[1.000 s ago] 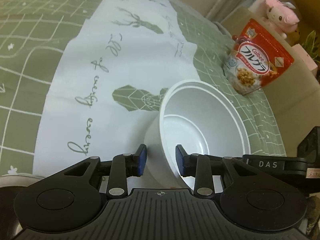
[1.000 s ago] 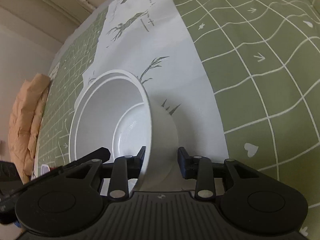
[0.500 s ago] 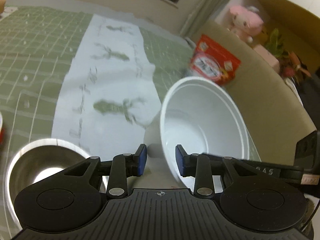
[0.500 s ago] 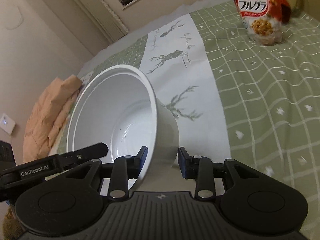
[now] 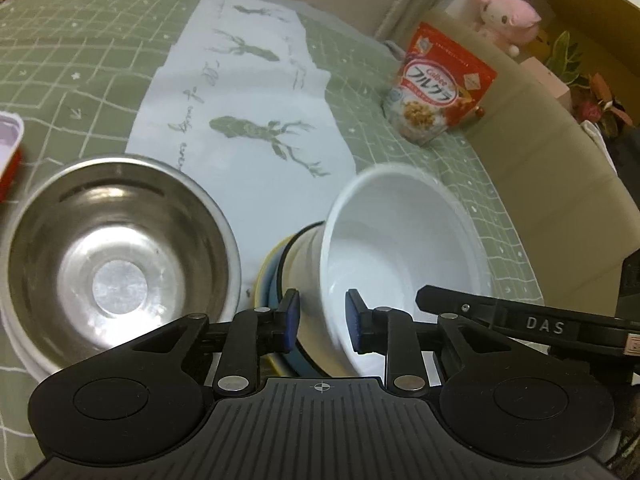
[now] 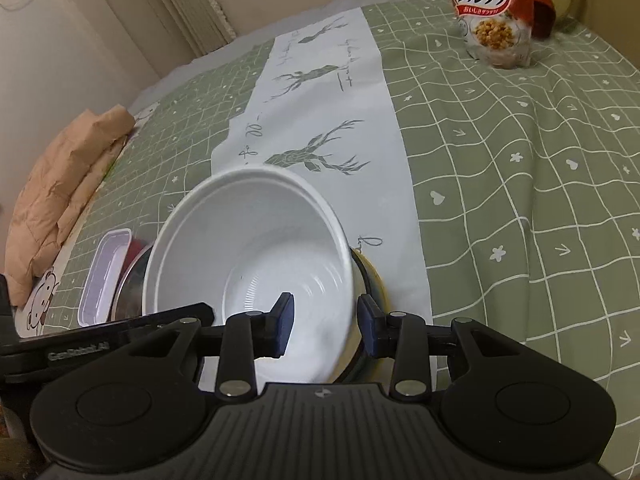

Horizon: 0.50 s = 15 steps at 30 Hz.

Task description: Organize plates and bowls

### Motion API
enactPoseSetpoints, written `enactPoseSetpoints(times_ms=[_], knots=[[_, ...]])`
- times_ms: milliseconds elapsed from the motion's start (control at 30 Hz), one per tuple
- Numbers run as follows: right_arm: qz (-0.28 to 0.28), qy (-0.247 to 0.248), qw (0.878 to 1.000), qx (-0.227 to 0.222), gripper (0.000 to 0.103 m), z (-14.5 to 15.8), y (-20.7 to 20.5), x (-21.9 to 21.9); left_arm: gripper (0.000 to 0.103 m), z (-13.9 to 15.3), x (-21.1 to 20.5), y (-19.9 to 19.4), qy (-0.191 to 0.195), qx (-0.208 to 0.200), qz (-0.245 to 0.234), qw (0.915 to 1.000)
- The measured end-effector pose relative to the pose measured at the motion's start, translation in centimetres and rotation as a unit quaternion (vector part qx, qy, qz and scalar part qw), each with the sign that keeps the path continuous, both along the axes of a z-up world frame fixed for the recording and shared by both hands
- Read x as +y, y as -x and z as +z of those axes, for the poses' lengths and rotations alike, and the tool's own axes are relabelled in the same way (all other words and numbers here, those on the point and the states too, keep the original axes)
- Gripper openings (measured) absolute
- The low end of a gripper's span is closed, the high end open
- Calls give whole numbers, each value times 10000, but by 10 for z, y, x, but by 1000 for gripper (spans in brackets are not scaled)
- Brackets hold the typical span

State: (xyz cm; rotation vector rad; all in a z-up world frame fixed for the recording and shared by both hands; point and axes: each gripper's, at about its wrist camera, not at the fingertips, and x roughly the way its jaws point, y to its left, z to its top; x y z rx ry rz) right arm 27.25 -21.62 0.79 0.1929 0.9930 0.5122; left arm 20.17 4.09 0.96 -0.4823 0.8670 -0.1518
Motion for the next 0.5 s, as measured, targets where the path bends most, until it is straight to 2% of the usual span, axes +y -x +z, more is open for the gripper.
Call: enactPoseSetpoints(times_ms=[133,233,367,500], knots=[[-81,144,9996,-211,36,4,4,1,28,10,-3,5,-243,-204,36,9995],[-59,324,9985,-440,36,6,9,5,28,10,-4,6,-260,-210,9,9994],[3,353,9983,-453,36,5,10,9,28,8,-5,7,-348,-202,-4,9992],[-29,488,9967,-653,36,7,12,11,28,8,-5,9,-571,-239,35,9981]])
